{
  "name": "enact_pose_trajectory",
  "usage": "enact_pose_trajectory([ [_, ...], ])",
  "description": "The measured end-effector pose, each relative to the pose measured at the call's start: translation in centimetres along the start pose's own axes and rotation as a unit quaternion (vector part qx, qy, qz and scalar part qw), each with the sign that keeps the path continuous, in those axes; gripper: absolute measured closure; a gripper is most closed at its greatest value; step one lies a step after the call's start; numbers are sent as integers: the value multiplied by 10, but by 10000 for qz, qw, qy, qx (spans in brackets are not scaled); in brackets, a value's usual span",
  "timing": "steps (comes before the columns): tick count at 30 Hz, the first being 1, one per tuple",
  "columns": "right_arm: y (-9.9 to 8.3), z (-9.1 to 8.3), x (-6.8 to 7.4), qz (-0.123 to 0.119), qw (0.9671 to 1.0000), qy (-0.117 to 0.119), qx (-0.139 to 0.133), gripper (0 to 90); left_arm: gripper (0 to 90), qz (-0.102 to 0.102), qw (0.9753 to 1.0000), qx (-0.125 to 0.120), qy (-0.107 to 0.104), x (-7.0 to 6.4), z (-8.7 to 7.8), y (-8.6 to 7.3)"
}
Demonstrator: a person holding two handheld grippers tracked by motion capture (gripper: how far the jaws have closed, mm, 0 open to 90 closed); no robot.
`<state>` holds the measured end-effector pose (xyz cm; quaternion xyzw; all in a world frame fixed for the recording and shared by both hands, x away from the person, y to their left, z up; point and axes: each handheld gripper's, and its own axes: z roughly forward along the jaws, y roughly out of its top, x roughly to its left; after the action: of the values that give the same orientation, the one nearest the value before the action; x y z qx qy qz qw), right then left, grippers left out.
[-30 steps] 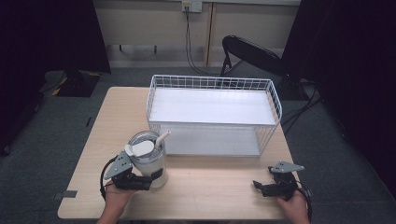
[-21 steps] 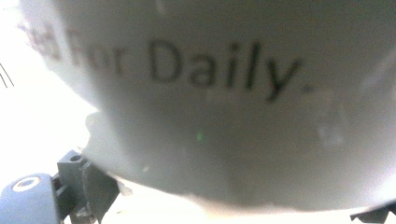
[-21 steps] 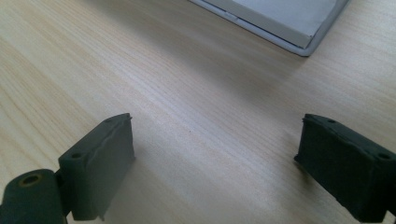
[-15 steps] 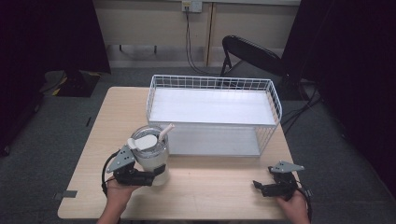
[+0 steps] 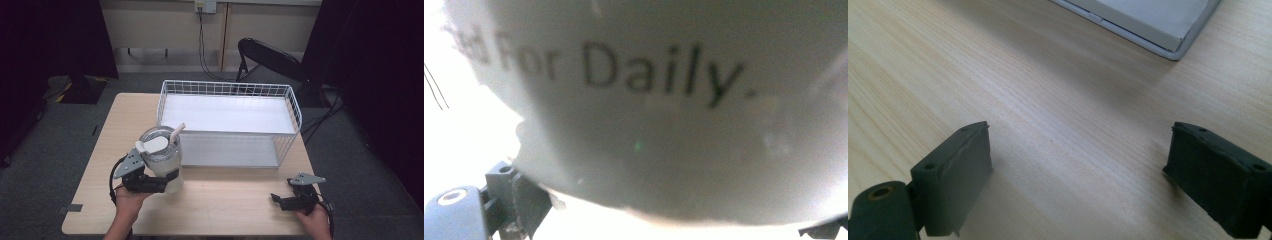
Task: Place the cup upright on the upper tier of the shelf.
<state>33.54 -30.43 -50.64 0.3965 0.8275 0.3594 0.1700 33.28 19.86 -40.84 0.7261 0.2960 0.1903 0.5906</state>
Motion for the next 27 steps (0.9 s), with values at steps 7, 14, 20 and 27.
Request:
enact_pose_trajectory([
  [7,0,0,0,2,10000,0,0,99,95,-133,9999,41,-13,1,5,14],
  [14,0,0,0,0,10000,-1,0,99,95,-144,9999,64,-42,1,8,25],
  [20,0,0,0,-2,10000,-1,-1,99,95,-280,9995,125,-99,-1,13,30],
  [27,0,0,0,1,10000,0,1,99,95,-251,9995,140,-141,-4,18,39],
])
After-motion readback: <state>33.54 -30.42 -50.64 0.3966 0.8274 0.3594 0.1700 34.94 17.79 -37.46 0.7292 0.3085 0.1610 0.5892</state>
